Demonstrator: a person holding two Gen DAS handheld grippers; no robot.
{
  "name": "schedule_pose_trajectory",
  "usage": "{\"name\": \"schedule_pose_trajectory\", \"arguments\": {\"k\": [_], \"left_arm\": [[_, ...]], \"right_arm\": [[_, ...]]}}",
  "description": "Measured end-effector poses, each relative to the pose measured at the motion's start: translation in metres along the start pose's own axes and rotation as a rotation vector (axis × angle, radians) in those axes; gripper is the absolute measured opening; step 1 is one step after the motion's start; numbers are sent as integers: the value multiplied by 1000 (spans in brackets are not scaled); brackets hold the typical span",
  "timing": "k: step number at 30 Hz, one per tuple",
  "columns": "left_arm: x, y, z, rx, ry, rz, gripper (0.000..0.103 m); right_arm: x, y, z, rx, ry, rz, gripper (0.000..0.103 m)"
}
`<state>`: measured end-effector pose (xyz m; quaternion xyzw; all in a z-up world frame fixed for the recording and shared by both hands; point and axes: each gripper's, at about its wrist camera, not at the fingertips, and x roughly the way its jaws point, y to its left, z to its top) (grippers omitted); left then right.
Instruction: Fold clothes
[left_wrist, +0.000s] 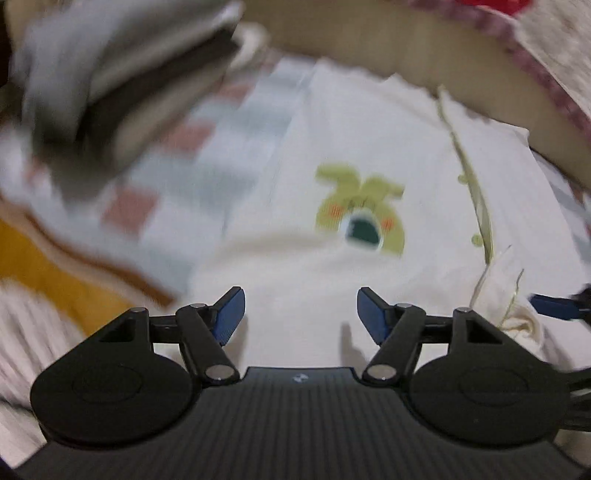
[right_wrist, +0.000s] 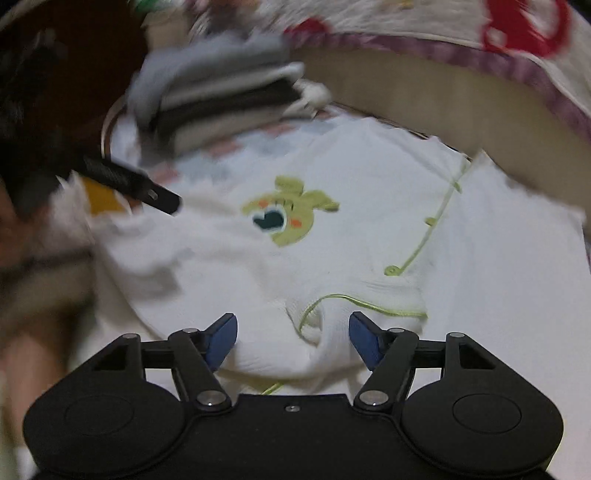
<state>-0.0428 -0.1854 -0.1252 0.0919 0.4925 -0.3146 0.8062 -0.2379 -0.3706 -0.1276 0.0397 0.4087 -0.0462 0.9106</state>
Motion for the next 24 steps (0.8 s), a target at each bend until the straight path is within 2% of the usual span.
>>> {"name": "schedule_pose_trajectory", "arguments": {"k": [2, 3, 4, 5, 7, 9, 10, 14, 15, 17, 18, 20, 21, 22, 24], "left_arm": [[9, 10, -7, -43, 59, -33, 67], [11, 11, -11, -38, 72, -35, 68], [12, 12, -13, -22, 76, -33, 67], [12, 12, -15, -7, 76, -33, 67], [9, 11, -17, 13, 70, -37, 68], [10, 10, -21, 22, 72, -37, 68], [10, 11, -23, 24, 74, -35, 68], [13, 11, -21, 46, 84, -32, 69], [13, 10, -21, 56, 85, -30, 69], [12, 7, -22, 78, 83, -24, 69], [11, 5, -22, 91, 82, -23, 68], [9, -1, -23, 122, 76, -39, 68], [6, -5, -24, 136, 65, -74, 67], [3, -9, -24, 152, 48, -128, 68], [-5, -22, -27, 196, 21, -224, 68]], "right_arm": [[13, -4, -3, 8, 14, -28, 69], [15, -12, -5, 54, 7, -21, 57], [11, -21, -7, 105, 3, -12, 28], [4, -29, -10, 150, 0, -1, 16], [-15, -47, -16, 251, -10, 35, 7], [-40, -65, -21, 358, -15, 92, 7], [-48, -70, -24, 398, -11, 122, 7], [-68, -86, -51, 512, 101, 173, 9], [-69, -88, -58, 512, 140, 126, 15], [-70, -91, -69, 506, 191, 66, 15], [-73, -94, -73, 532, 179, 76, 18], [-80, -101, -81, 595, 131, 113, 41], [-86, -107, -85, 644, 87, 149, 61], [-89, -112, -89, 701, 45, 182, 67], [-94, -125, -100, 840, -38, 266, 67]]}}
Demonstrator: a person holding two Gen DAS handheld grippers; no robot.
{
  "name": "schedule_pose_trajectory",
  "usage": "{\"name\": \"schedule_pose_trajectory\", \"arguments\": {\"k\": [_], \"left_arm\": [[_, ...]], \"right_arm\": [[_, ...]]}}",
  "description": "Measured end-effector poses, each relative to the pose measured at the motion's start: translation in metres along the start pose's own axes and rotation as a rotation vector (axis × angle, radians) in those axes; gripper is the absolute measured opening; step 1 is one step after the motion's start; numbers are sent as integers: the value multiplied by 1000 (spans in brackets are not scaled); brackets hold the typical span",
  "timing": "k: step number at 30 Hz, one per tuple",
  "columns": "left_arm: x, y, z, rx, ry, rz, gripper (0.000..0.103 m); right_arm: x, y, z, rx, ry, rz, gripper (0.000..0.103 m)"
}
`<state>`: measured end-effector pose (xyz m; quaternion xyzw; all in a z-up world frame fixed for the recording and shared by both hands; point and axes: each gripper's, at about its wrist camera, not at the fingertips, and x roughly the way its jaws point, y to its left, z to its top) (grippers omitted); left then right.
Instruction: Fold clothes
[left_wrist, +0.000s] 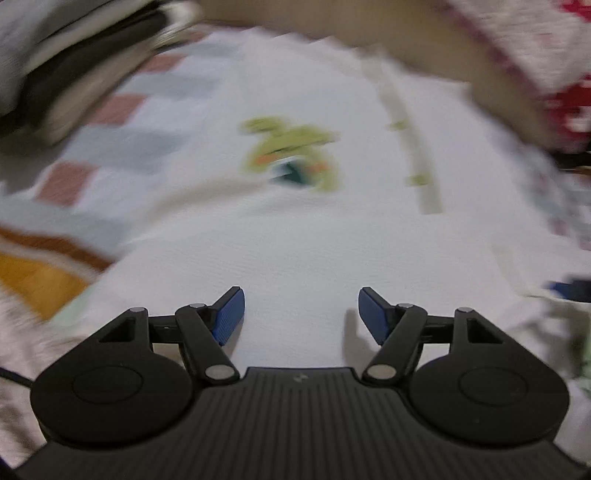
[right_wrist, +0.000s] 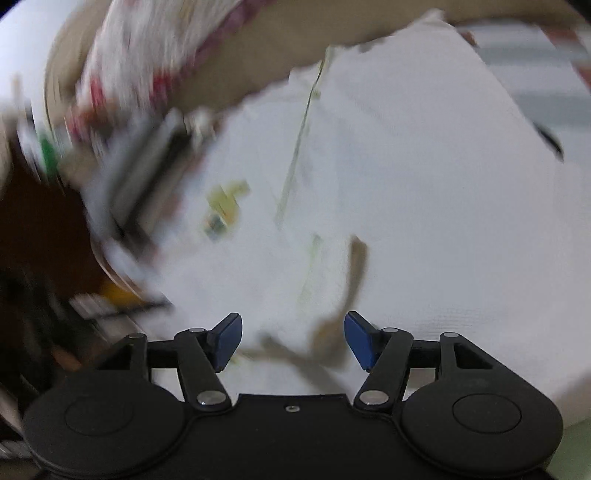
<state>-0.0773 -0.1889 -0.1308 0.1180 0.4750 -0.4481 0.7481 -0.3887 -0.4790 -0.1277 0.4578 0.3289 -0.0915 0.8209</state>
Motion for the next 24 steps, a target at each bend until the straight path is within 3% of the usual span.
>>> {"name": "schedule_pose_trajectory", "arguments": {"k": [3, 5, 8, 9, 10, 11, 12, 14, 17, 20, 24], "left_arm": [[0, -30, -3, 118, -12, -73, 69], [10, -43, -10, 164, 15, -102, 69], [22, -55, -21, 195, 79, -144, 69], [21, -57, -23, 208, 90, -144, 69], [19, -59, -25, 226, 97, -133, 69], [15, -59, -25, 249, 103, -115, 69], [11, -59, -26, 266, 110, -95, 69], [2, -53, -28, 274, 149, -45, 69], [-9, -31, -27, 160, 217, -75, 69], [-12, -22, -31, 80, 273, -130, 69], [-12, -17, -41, -1, 341, -204, 69]], "right_arm": [[-3, -28, -2, 221, -57, 147, 70], [11, -35, -4, 262, -37, 116, 70], [38, -27, -8, 193, 12, 30, 71], [45, -22, -9, 161, 21, 22, 66], [48, -15, -9, 121, 25, 29, 40], [45, -8, -7, 81, -3, 28, 22], [40, -2, -5, 40, -33, 27, 13], [29, 18, -2, -82, -94, 13, 13], [36, 49, -6, -332, -58, -199, 14], [61, 65, -21, -545, 44, -457, 28], [40, 52, -14, -409, 25, -334, 41]]}}
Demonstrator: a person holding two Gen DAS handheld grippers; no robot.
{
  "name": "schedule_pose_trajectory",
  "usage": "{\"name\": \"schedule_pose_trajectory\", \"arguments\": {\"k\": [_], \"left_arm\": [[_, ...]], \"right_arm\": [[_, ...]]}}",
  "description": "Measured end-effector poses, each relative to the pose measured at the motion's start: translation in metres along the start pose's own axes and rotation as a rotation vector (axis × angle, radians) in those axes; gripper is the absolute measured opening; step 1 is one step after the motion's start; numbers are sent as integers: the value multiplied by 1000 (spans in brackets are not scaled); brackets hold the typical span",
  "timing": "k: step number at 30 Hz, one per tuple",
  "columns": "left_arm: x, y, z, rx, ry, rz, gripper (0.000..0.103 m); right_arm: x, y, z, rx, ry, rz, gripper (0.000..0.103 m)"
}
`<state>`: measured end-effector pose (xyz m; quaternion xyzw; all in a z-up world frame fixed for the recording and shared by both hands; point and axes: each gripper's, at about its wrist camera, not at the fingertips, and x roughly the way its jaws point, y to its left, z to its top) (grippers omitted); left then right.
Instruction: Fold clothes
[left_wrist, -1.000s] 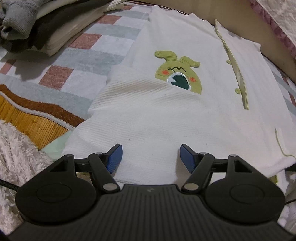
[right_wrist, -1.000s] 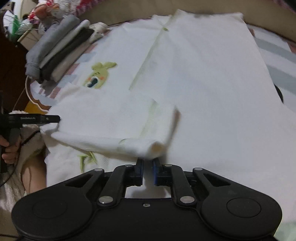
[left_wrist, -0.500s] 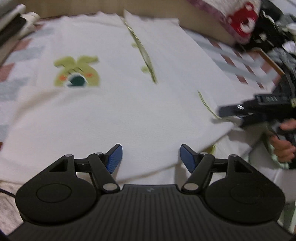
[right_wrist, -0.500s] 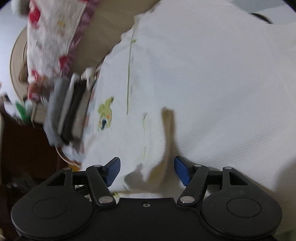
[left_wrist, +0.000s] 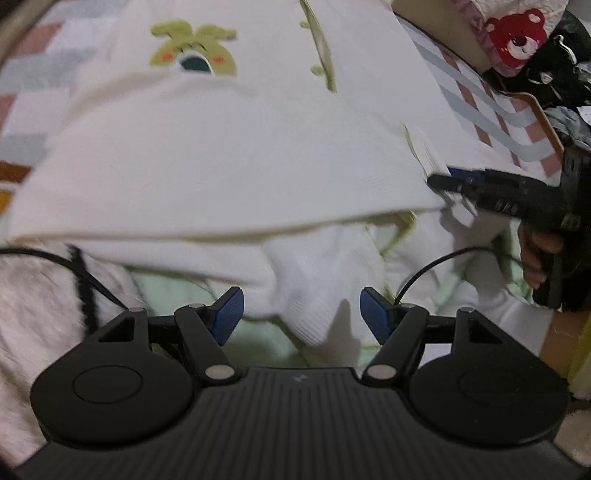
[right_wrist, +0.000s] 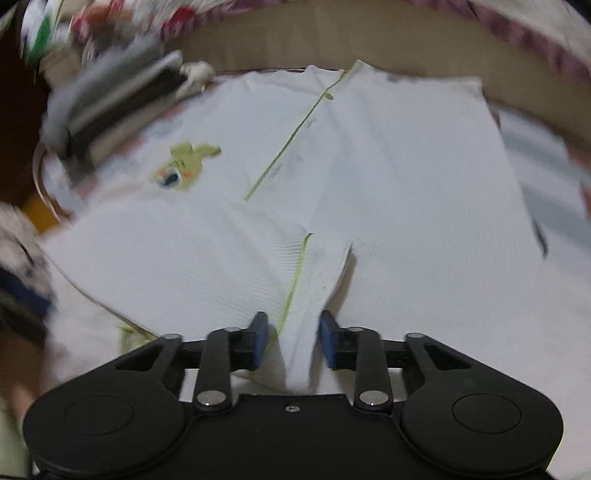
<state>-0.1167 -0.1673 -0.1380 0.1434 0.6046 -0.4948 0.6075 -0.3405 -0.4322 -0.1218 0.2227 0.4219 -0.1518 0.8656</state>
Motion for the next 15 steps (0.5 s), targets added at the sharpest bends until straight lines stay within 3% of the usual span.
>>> {"name": "schedule_pose_trajectory", "arguments": {"k": [5, 9, 11, 12, 15], "left_arm": [[30, -8, -7, -20, 75, -29, 72], [47, -12, -17, -28, 146, -61, 69], [50, -14, -21, -20, 142, -55, 46], [51, -16, -22, -11, 136, -41, 17], [44, -18, -23, 6, 89, -29, 9]], "right_arm": [[-21, -25, -2, 117, 31, 175, 46], [-23, -21, -16, 115, 132, 320, 48], [-18, -16, -23, 116, 184, 381, 51], [-15, -12, -27, 118, 207, 403, 51], [-4, -2, -39, 129, 278, 465, 55]]}}
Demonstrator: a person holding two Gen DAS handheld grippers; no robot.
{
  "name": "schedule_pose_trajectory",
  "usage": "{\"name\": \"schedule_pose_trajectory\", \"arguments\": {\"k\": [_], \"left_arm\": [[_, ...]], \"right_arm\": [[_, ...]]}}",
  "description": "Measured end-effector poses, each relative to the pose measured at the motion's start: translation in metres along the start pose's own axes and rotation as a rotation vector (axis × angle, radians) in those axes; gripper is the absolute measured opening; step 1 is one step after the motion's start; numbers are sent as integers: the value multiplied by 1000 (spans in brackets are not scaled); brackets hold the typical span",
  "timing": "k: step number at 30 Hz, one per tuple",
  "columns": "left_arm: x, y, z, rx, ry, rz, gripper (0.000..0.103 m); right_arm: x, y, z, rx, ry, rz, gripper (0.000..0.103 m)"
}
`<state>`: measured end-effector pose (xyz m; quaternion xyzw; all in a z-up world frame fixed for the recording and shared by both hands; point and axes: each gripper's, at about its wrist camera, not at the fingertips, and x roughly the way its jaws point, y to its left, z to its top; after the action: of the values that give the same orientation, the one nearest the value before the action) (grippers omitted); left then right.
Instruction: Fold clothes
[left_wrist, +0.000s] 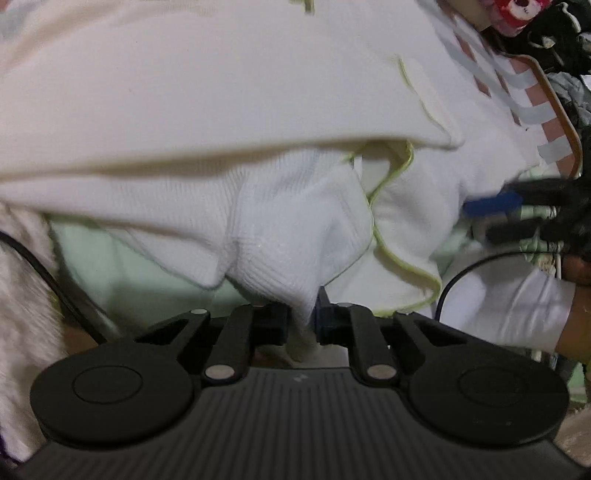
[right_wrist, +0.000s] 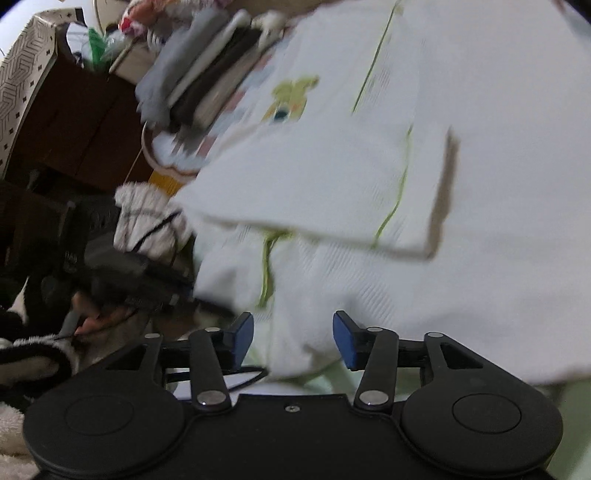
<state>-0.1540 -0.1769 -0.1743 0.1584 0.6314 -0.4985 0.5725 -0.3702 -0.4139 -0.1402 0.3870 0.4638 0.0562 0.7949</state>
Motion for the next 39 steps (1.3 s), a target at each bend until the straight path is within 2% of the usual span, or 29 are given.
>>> {"name": "schedule_pose_trajectory", "arguments": {"k": [2, 4, 8, 9, 13, 14, 15, 16, 18, 19, 21, 22, 23, 24, 25, 26, 27, 29, 30, 32, 34, 36, 39], "left_arm": [[-8, 0, 0, -24, -26, -40, 9], [-15, -1, 1, -38, -46, -77, 9], [-21, -4, 3, -59, -67, -123, 9], [-21, -4, 2, -64, -66, -123, 9], [-22, -5, 4, -80, -84, -150, 7], [-23, -7, 5, -81, -94, -164, 7], [-25, -9, 5, -81, -101, -178, 6], [-30, -9, 6, -82, -105, -193, 6], [-39, -8, 5, -72, -100, -203, 6], [-38, -9, 4, -61, -90, -184, 6], [-32, -11, 3, -26, -51, -106, 7], [-23, -13, 1, -1, -11, -49, 10], [-12, -16, 0, 25, 41, 9, 14], [-2, -20, -3, 52, 91, 69, 26], [-1, -28, -3, 87, 101, 107, 28], [-9, -37, -1, 127, 67, 112, 28], [-16, -47, 2, 168, 32, 117, 33], [-32, -66, 7, 249, -37, 126, 38], [-40, -76, 9, 290, -72, 131, 43], [-48, -93, 21, 338, -161, 142, 49], [-53, -108, 36, 371, -258, 152, 63], [-54, -125, 51, 407, -344, 168, 71], [-26, -164, 72, 481, -399, 228, 71]], "right_arm": [[7, -5, -4, 19, 53, 1, 56], [12, -9, -6, 37, 96, -9, 60], [25, -17, -1, 75, 168, 31, 69], [32, -18, 2, 95, 186, 39, 72], [53, -37, 3, 257, 225, 76, 70], [55, -40, 3, 279, 215, 81, 65], [55, -41, 3, 282, 202, 77, 48], [53, -39, 2, 259, 198, 66, 20], [50, -30, -1, 195, 201, 83, 15], [47, -26, -4, 177, 202, 113, 14], [39, -17, -8, 135, 210, 127, 13], [35, -12, -11, 114, 213, 133, 13], [32, -10, -13, 95, 207, 113, 13], [29, -7, -16, 77, 199, 91, 13], [26, -7, -18, 84, 185, 78, 17], [22, -7, -19, 94, 165, 78, 18], [14, -6, -21, 103, 125, 69, 21], [-6, -5, -22, 105, 36, 36, 36], [-24, -3, -23, 92, -43, -20, 47], [-58, -6, -27, 74, -181, -150, 49], [-92, -13, -33, 72, -319, -300, 59], [-123, -28, -39, 96, -435, -448, 60], [-161, -63, -50, 165, -532, -528, 60]]}}
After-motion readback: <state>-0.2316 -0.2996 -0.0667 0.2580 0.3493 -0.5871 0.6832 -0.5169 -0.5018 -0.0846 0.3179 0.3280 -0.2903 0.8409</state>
